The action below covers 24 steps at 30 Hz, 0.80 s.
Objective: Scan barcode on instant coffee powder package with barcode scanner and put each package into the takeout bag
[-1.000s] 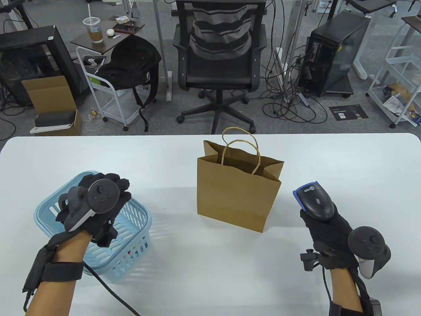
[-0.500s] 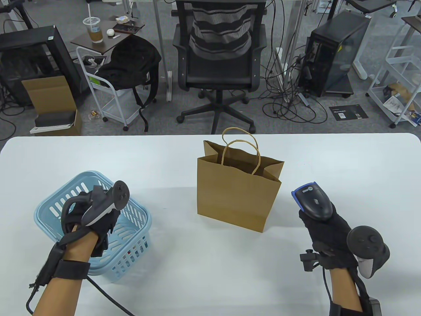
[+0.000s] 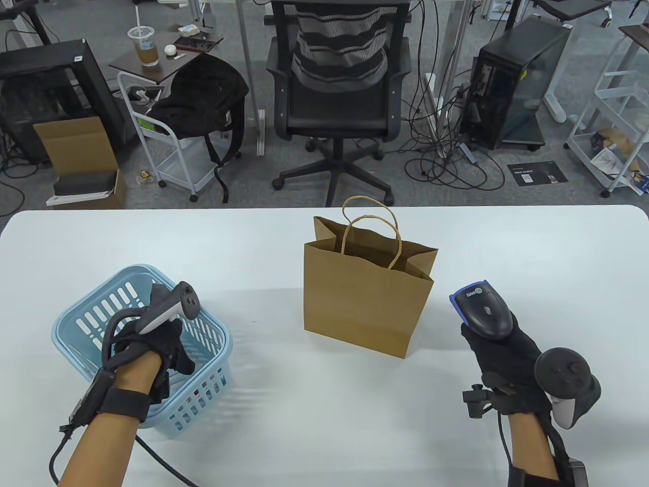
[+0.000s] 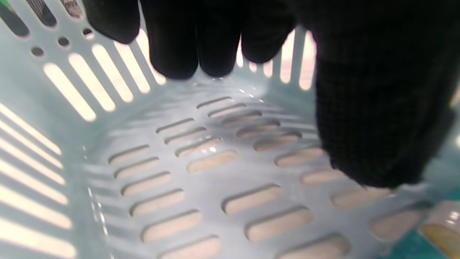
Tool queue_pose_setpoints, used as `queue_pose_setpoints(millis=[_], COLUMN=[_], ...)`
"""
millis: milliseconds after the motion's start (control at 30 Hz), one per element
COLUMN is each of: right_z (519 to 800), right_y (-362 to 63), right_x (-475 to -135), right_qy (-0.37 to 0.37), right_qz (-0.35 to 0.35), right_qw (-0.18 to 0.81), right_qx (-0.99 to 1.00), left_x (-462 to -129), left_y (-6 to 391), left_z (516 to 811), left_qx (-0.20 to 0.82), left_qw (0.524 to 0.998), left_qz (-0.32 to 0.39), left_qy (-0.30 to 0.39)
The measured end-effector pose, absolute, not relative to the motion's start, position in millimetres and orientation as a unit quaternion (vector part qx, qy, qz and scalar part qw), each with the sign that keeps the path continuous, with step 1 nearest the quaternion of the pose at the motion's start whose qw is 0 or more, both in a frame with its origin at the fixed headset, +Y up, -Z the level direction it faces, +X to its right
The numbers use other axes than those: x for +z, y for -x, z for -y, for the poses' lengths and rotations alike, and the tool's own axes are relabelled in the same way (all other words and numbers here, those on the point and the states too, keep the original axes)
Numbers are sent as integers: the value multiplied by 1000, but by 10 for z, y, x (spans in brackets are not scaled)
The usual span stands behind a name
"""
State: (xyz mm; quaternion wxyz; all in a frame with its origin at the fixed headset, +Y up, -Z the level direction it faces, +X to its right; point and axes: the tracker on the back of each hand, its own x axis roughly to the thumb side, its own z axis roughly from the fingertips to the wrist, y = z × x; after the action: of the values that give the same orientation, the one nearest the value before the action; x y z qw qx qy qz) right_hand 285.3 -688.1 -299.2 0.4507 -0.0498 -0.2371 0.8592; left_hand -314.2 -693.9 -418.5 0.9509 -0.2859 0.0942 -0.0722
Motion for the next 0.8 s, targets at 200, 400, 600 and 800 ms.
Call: queue_pose_setpoints(millis=[200,400,600,800], right_z=[6881,6881,6888,6882], right_y=[-2842,-2834,-2824,-2812], right_x=[-2996,-2998,-3002,-3000], right_qy=[49,47,45,44], right_qz=[235,234,232,231], right_qw=[446,443,441,443], right_qx=[862,864,866,865], left_x=[-4152,-4109,-4090,-4062], left_y=[3132,3153,3190,3227], left_z=[7038,7106,7164,7591], left_qx=[39,99,139,141], left_qw=[937,929,925,874], left_qz=[-79,-76,-73,-108], left_qy=[339,349,346,453])
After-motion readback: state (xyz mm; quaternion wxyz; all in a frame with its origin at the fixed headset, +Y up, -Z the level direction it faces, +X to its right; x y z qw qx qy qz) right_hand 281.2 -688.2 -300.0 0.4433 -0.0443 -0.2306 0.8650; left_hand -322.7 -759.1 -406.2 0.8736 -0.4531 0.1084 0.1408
